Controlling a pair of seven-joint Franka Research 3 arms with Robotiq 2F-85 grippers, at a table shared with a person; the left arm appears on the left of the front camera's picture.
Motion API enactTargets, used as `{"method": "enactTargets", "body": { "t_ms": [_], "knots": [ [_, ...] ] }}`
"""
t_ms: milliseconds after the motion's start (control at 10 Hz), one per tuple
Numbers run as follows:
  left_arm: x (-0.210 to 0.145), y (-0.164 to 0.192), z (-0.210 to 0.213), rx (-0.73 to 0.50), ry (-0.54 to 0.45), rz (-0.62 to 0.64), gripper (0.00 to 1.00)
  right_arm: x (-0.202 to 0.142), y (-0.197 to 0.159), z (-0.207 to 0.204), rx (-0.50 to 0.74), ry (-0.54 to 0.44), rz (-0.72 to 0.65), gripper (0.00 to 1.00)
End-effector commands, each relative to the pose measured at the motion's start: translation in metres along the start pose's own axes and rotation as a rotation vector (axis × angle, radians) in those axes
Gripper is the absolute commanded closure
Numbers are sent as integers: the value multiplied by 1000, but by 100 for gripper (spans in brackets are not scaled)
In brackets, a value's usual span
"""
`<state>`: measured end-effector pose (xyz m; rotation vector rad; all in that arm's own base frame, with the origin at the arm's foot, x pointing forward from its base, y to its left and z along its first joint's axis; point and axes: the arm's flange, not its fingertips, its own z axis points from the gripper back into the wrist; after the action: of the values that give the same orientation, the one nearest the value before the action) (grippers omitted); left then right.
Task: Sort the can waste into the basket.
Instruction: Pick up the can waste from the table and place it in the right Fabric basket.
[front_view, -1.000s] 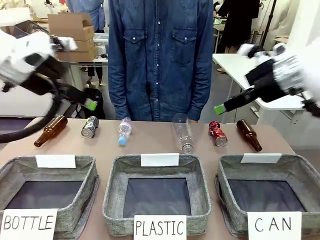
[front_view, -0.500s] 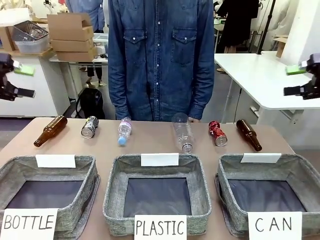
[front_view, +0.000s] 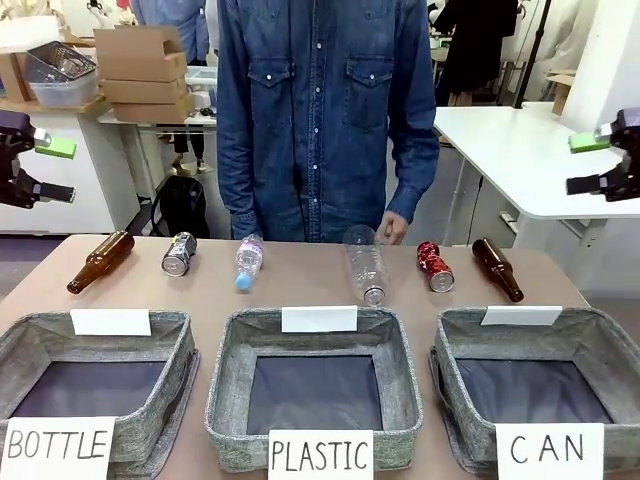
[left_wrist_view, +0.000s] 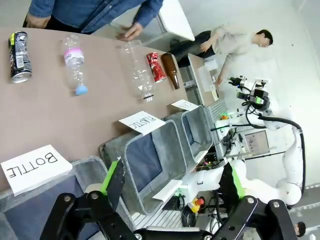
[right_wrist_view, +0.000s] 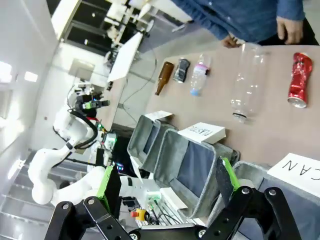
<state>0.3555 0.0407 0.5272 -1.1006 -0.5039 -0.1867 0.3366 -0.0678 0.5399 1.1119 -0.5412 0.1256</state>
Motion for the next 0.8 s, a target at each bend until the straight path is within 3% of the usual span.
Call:
{"method": "enactTargets", "body": {
  "t_ms": [0, 400, 700],
  "knots": [
    [3, -1, 5, -10, -13, -32, 0, 3, -4, 1, 16, -21, 22, 0],
    [0, -2, 7, 15, 0, -7, 0, 3, -4, 1, 16, -21, 22, 0],
    [83, 21, -41, 133, 148, 109, 0, 3, -4, 1, 16, -21, 22, 0]
  ]
}}
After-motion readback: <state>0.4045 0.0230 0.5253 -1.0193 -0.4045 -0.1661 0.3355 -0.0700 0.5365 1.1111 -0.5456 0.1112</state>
